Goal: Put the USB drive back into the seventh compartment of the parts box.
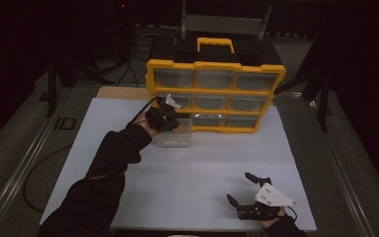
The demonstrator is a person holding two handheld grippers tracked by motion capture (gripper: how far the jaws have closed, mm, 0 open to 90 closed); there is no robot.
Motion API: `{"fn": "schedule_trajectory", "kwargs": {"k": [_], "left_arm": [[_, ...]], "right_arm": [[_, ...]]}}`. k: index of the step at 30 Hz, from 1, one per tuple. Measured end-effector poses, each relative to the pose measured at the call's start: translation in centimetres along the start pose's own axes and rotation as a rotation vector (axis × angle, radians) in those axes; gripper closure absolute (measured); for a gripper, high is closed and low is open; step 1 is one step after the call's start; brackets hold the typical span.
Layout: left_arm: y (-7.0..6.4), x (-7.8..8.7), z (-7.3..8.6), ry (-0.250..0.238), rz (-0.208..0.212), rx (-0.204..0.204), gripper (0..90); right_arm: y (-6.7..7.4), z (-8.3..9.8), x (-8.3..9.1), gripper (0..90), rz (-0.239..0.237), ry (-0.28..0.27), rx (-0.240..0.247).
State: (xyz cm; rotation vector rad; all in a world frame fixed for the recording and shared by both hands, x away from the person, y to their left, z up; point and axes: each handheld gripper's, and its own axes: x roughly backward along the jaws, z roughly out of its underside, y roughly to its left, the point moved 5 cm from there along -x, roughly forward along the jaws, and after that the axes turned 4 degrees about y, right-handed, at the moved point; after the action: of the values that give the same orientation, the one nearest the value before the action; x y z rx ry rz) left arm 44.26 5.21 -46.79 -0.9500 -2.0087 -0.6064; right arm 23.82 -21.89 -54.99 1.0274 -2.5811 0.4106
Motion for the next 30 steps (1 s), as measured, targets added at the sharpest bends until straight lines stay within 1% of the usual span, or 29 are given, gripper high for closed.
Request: {"fn": "schedule_trajectory", "kwargs": {"k": [1,2,4,5,6,7,9,10,12,13,15,16,17,19,20,21,22,23,24,25,26,27,30], "left_arm": [[0.0,0.0,0.0,0.001,0.002,-0.002,79.4],[0.1,0.0,0.0,-0.004,-0.009,0.003,79.3],[0.1,0.1,0.0,-0.022,-0.012,0.016,76.9],[0.2,0.2,0.0,-0.027,-0.025,0.025,68.8],[0.2,0.3,0.0,-0.029,-0.028,0.033,62.3],[0.2,0.4,0.0,-0.036,-0.019,0.043,56.3],[0.2,0.6,0.0,-0.034,-0.015,0.05,46.1],[0.2,0.7,0.0,-0.045,-0.018,0.052,43.1],[0.2,0.9,0.0,-0.045,-0.004,0.057,36.6],[0.2,0.9,0.0,-0.05,-0.009,0.061,33.8],[0.2,1.1,0.0,-0.054,-0.002,0.072,30.5],[0.2,1.1,0.1,-0.055,-0.006,0.075,27.2],[0.2,1.1,0.1,-0.059,0.0,0.083,25.0],[0.2,1.2,0.2,-0.067,-0.007,0.089,20.3],[0.2,1.3,0.3,-0.071,0.006,0.093,18.3],[0.2,1.4,0.3,-0.08,0.033,0.086,13.4],[0.2,1.6,0.4,-0.088,0.025,0.087,9.2],[0.2,1.6,0.5,-0.09,0.03,0.083,8.4],[0.2,1.7,0.6,-0.091,0.048,0.08,6.5],[0.2,1.8,0.7,-0.089,0.051,0.077,1.9],[0.3,1.8,0.7,-0.094,0.056,0.081,1.1],[0.3,1.9,0.7,-0.098,0.052,0.076,1.0],[0.5,2.4,0.7,-0.133,0.045,0.083,0.4]], "right_arm": [[0.0,0.0,0.0,8.8,0.0,0.002,0.001],[0.0,0.0,0.0,8.8,0.0,0.002,0.001],[0.0,0.0,0.0,8.8,-0.001,0.001,0.0],[0.0,0.0,0.0,8.8,0.0,0.002,0.0],[0.0,0.0,0.0,8.8,0.001,0.004,0.002],[0.0,0.0,0.0,8.8,0.001,0.006,0.001],[0.0,0.0,0.0,8.8,0.001,0.006,0.004],[0.0,0.0,0.0,8.8,0.001,0.006,0.004],[0.0,0.0,0.0,8.8,0.001,0.006,0.004],[0.0,0.0,0.0,8.8,0.001,0.007,0.003],[0.0,0.0,-0.1,8.8,0.002,0.007,0.003],[0.0,0.0,-0.1,8.8,0.003,0.006,0.002],[0.0,0.0,-0.1,8.8,0.004,0.004,0.002],[0.0,0.1,-0.1,8.8,0.003,0.005,0.001],[0.0,0.1,-0.1,8.8,0.003,0.005,0.0],[0.0,0.1,-0.1,8.8,0.002,0.002,-0.002],[-0.1,0.1,-0.1,8.8,0.002,0.003,-0.004],[-0.1,0.1,-0.1,8.8,0.002,0.002,-0.006],[-0.1,0.1,-0.2,8.8,0.002,0.002,-0.007],[-0.2,0.1,-0.2,8.8,0.002,0.004,-0.011],[-0.2,0.2,-0.2,8.8,-0.001,0.003,-0.009],[-0.2,0.1,-0.2,8.8,0.0,0.002,-0.011],[-0.2,0.2,-0.2,8.8,-0.002,0.001,-0.012]]}}
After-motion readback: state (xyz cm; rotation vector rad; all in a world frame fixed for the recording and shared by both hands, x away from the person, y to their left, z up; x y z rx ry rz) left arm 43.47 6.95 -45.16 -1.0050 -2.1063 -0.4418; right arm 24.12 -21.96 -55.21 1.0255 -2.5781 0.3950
